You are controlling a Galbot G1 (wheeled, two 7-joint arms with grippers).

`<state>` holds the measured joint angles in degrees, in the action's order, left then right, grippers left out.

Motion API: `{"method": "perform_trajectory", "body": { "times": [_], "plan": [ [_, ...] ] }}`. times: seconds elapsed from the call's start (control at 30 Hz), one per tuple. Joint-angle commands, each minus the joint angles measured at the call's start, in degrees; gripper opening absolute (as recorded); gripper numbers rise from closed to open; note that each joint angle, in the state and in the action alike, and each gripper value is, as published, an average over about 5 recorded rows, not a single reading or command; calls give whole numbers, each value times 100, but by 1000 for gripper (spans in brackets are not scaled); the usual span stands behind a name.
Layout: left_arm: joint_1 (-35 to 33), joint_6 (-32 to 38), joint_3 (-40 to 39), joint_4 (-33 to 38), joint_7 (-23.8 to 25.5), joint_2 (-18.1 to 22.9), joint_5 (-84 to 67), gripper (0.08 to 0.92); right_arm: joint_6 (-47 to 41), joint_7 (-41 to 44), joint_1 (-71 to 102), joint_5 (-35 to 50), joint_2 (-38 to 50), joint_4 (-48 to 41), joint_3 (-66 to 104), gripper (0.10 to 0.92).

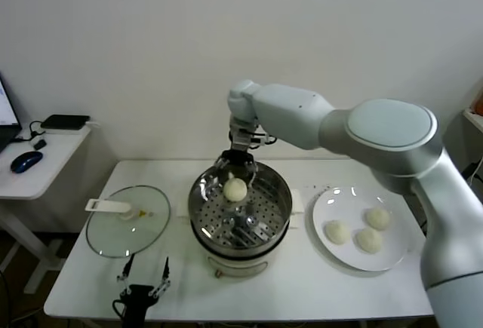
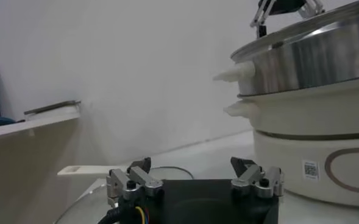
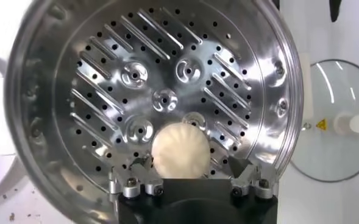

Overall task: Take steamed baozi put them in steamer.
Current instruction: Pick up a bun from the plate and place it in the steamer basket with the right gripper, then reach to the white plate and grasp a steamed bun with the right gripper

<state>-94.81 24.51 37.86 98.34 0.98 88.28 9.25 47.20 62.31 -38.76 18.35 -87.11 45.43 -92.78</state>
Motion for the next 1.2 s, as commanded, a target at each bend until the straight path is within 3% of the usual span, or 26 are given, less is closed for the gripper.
{"method": "perform_trajectory", "body": {
  "times": [0.03, 0.33, 0.63, 0.9, 1.2],
  "plan": [
    [-29, -14, 5, 26, -13, -18, 9, 823, -1255, -93, -1425, 1843, 753, 1486, -1486, 823],
    [-56, -18, -71, 56, -12, -23, 36, 823, -3698, -397, -2740, 2657, 1948, 3052, -2954, 823],
    [-78, 10, -159, 8, -13, 15, 117, 823, -6152, -1315, -3148, 3705, 2938, 4548, -3429, 823],
    [-116, 10, -187, 38, -14, 53, 172, 823, -6776, -1513, -2447, 3526, 3432, 4601, -3063, 823],
    [-124, 6, -108, 15, -16, 65, 188, 823, -6814, -1526, -917, 2595, 3706, 3656, -2126, 823]
  ]
}}
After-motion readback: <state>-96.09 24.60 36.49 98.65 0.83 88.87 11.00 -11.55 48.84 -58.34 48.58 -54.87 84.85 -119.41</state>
